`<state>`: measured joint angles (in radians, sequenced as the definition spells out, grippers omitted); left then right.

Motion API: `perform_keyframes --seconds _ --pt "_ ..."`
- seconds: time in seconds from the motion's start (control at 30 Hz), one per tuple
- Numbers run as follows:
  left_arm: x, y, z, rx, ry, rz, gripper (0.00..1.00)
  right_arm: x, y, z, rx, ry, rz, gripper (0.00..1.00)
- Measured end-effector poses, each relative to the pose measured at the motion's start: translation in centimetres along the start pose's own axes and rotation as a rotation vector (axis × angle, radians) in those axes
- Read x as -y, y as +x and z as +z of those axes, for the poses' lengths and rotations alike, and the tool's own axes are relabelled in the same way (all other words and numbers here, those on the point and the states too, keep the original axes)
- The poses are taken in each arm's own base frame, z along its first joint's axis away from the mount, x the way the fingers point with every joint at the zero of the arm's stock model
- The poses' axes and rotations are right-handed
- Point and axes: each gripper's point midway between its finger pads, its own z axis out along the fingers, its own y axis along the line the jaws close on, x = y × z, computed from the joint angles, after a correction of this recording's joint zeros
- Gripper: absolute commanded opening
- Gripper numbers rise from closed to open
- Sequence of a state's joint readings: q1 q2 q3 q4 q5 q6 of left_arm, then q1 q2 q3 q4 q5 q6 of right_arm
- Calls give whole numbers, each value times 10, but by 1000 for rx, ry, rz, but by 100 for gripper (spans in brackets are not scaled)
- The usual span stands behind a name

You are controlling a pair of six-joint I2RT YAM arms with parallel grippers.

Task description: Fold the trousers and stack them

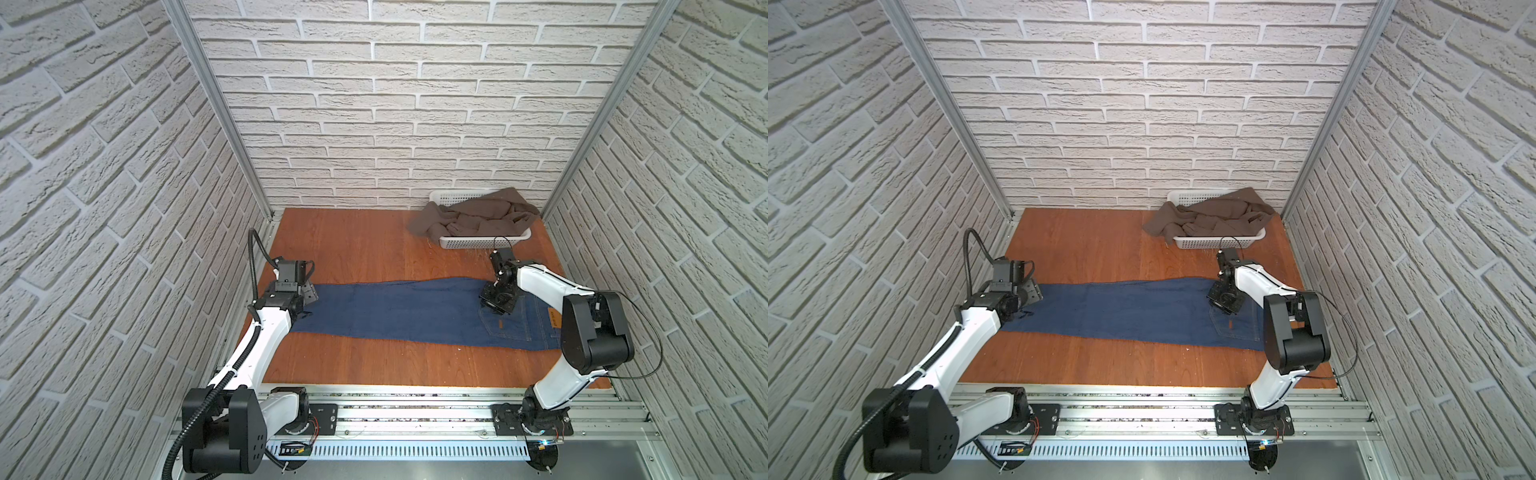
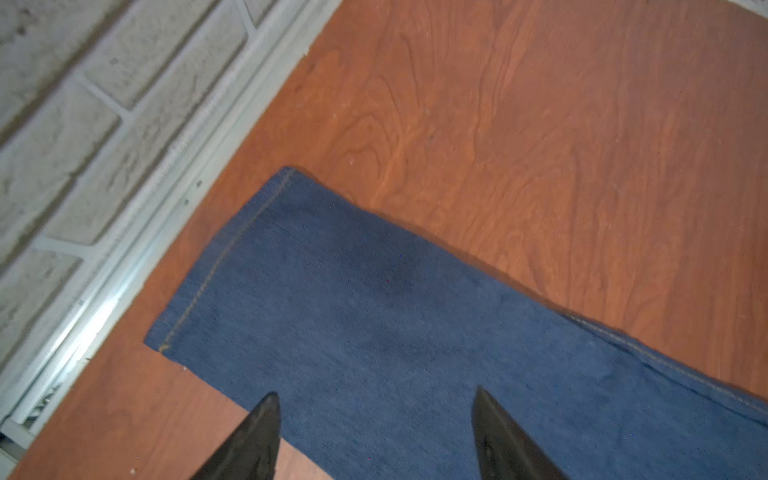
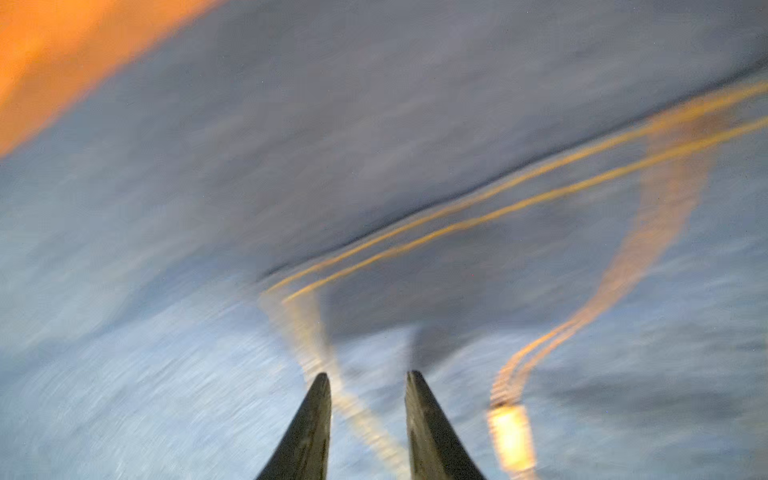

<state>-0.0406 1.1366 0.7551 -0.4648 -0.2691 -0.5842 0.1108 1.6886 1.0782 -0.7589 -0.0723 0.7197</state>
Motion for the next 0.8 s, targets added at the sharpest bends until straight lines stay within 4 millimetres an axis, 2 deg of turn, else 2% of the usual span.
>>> perform_keyframes --seconds 0.07,0.17,0.27,0.4,0.6,0.8 --pt "1 6 -1 -16 19 -17 75 -24 8 -5 14 -30 -66 33" --pt "2 2 -9 1 53 -49 76 -60 20 -8 25 -72 -159 32" --pt "-1 -6 -18 26 72 -81 80 -83 31 3 12 -78 -216 31" --pt "-4 -16 -27 41 95 -107 87 -72 32 28 -17 5 -213 31" --pt "-1 -30 -35 46 130 -96 89 -55 14 28 21 62 -188 31" --pt "-4 -36 -34 45 141 -84 88 -24 -8 26 52 130 -130 31"
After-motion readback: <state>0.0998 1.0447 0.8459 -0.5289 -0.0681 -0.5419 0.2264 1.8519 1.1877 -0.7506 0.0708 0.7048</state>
